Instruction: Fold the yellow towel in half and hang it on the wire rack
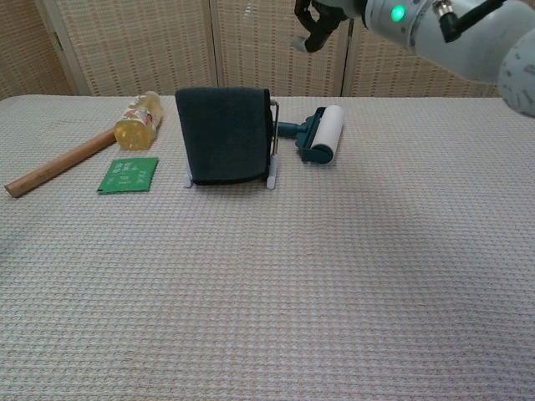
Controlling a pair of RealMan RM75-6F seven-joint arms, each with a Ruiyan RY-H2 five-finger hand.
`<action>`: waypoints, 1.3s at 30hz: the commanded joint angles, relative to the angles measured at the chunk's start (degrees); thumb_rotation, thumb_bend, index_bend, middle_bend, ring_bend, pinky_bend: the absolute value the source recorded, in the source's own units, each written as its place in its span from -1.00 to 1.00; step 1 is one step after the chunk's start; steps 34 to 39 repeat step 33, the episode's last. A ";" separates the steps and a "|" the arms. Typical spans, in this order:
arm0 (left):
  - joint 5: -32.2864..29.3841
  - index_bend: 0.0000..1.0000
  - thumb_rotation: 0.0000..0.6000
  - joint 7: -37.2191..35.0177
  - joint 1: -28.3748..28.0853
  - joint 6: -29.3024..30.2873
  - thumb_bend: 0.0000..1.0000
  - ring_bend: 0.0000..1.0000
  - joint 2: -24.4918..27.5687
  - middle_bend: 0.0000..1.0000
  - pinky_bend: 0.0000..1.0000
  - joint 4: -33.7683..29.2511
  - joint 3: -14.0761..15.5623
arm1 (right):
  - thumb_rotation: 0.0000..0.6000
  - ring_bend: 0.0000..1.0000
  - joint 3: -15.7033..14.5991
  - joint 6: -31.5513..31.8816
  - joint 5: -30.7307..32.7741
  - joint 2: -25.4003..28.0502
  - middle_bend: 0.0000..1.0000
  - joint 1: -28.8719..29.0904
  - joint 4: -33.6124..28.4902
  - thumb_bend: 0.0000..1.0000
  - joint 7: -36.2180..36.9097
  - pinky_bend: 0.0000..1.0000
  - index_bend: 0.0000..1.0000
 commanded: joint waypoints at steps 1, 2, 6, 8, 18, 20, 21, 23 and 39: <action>-0.57 -0.90 1.00 1.22 -0.52 0.20 -0.27 0.15 0.54 0.34 0.47 -0.41 -0.96 | 1.00 0.64 -3.66 5.05 -0.21 8.53 0.43 -7.57 -10.81 -0.18 -0.80 1.00 -1.00; -0.68 -0.89 1.00 1.46 -0.59 0.20 -0.27 0.14 0.77 0.33 0.43 -0.51 -1.10 | 1.00 0.63 -4.27 5.74 -0.65 9.67 0.42 -8.64 -12.25 -0.18 -0.50 1.00 -1.00; -1.09 -0.84 1.00 3.18 -0.66 0.49 -0.27 0.13 1.39 0.33 0.34 -0.78 -1.56 | 1.00 0.58 -7.30 9.28 -3.77 14.53 0.37 -13.81 -17.52 -0.18 2.15 1.00 -1.00; -1.05 -0.82 1.00 4.16 -0.69 0.47 -0.27 0.12 1.69 0.32 0.32 -0.86 -1.50 | 1.00 0.54 -8.65 10.68 -5.23 16.37 0.34 -16.07 -19.04 -0.18 3.88 0.97 -1.00; -1.14 -0.77 1.00 12.09 -0.02 1.97 -0.27 -0.19 2.47 0.03 0.08 -2.20 -1.30 | 1.00 0.03 -16.97 15.87 -14.28 25.33 -0.03 -27.61 -22.08 -0.18 15.08 0.32 -1.00; -1.06 -0.77 1.00 13.45 0.26 2.24 -0.27 -0.20 2.88 -0.01 0.04 -2.98 -1.06 | 1.00 -0.12 -18.51 17.05 -15.61 26.80 -0.15 -30.02 -22.50 -0.17 17.45 0.17 -1.00; -1.02 -0.76 1.00 14.05 0.41 2.48 -0.27 -0.21 3.00 -0.02 0.02 -3.30 -0.99 | 1.00 -0.22 -19.09 17.84 -16.31 27.22 -0.22 -31.11 -22.48 -0.17 18.58 0.07 -1.00; -0.90 -0.76 1.00 15.34 0.92 3.29 -0.27 -0.21 3.11 -0.04 -0.04 -3.98 -0.82 | 1.00 -0.36 -20.41 20.20 -18.17 27.68 -0.31 -33.83 -21.71 -0.17 21.27 -0.06 -1.00; -0.33 -0.77 1.00 20.55 4.99 9.20 -0.27 -0.23 2.45 -0.06 -0.16 -6.89 0.30 | 1.00 -0.46 -23.58 31.45 -22.61 25.96 -0.37 -45.51 -16.20 -0.16 28.21 -0.16 -0.93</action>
